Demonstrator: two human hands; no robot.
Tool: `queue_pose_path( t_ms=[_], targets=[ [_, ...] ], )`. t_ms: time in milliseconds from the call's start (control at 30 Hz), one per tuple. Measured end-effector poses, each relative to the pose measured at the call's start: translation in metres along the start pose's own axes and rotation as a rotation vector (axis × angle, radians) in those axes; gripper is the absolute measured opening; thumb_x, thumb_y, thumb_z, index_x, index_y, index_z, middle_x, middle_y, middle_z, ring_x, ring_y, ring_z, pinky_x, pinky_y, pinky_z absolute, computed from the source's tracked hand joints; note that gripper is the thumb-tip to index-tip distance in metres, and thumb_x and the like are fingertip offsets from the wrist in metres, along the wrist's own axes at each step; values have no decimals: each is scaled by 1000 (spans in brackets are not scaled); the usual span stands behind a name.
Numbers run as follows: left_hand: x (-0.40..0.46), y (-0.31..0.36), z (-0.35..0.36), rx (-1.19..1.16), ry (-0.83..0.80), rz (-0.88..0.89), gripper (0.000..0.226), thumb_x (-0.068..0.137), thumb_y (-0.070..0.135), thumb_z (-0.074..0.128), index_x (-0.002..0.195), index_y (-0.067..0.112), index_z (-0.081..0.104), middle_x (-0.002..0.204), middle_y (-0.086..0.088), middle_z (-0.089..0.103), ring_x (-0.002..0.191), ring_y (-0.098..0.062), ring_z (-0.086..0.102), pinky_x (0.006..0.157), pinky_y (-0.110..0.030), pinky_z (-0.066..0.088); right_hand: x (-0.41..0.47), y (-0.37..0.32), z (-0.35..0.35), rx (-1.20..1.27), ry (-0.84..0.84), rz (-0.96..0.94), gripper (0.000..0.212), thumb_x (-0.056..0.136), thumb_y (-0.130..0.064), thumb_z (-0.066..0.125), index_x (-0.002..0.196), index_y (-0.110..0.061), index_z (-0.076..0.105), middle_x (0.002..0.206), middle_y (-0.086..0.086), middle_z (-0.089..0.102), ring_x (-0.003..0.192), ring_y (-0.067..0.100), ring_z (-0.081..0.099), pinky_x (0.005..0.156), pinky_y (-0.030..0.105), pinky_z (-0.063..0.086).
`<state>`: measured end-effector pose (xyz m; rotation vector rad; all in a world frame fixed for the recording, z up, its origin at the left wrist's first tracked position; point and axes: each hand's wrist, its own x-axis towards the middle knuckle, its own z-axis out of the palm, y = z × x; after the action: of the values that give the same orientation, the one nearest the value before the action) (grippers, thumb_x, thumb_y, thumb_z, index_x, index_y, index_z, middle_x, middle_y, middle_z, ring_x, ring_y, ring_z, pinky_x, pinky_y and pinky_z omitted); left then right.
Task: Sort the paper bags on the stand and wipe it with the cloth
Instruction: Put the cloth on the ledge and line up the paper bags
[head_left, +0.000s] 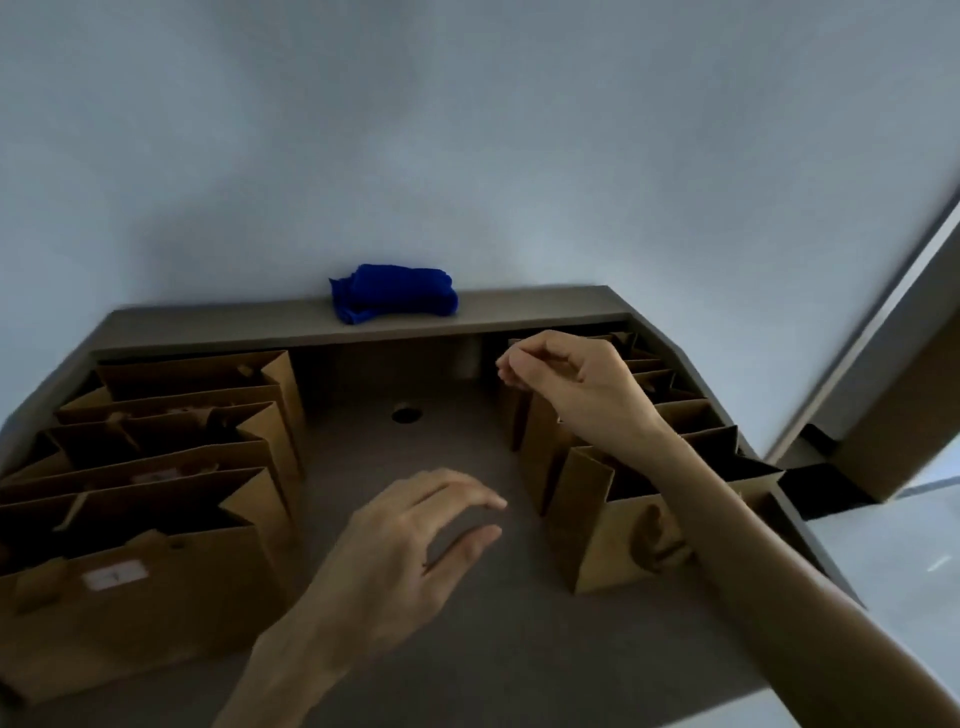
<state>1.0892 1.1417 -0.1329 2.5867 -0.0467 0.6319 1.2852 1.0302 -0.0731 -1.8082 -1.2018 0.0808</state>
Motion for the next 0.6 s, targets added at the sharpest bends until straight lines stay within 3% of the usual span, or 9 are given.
queue_pose_path(
  t_ms=[100, 267, 367, 467, 600],
  targets=[
    [31, 22, 43, -69, -60, 43, 33, 94, 53, 42, 123, 41, 48, 119, 26, 49, 99, 5, 55, 79, -14, 50, -12, 18, -45, -20, 44, 15, 15, 97, -21, 59, 103, -17, 72, 91, -10, 72, 89, 6, 68, 74, 18, 56],
    [73, 47, 91, 9, -137, 46, 45, 92, 57, 40, 134, 40, 37, 133, 27, 35, 102, 5, 52, 80, -15, 50, -29, 55, -99, -6, 109, 63, 15, 96, -19, 60, 100, -16, 74, 89, -5, 73, 88, 12, 69, 83, 35, 59],
    [88, 49, 104, 55, -141, 35, 42, 93, 53, 42, 133, 38, 41, 129, 24, 45, 101, 8, 49, 81, -14, 49, -37, 73, -116, 8, 116, 95, 14, 96, -17, 60, 98, -15, 74, 87, -3, 73, 86, 14, 70, 84, 37, 59],
    [98, 43, 108, 55, -142, 31, 33, 93, 49, 40, 120, 36, 54, 115, 22, 55, 96, 6, 53, 75, -13, 49, -43, 85, -125, 20, 98, 118, 14, 96, -16, 60, 97, -15, 74, 86, -1, 74, 85, 14, 70, 83, 35, 60],
    [109, 30, 92, -54, -147, -46, 32, 91, 46, 44, 113, 30, 61, 109, 16, 61, 98, 3, 56, 82, -19, 51, -42, 94, -129, 73, 101, 151, 15, 97, -15, 59, 97, -13, 74, 88, 1, 75, 86, 14, 71, 83, 34, 60]
  ],
)
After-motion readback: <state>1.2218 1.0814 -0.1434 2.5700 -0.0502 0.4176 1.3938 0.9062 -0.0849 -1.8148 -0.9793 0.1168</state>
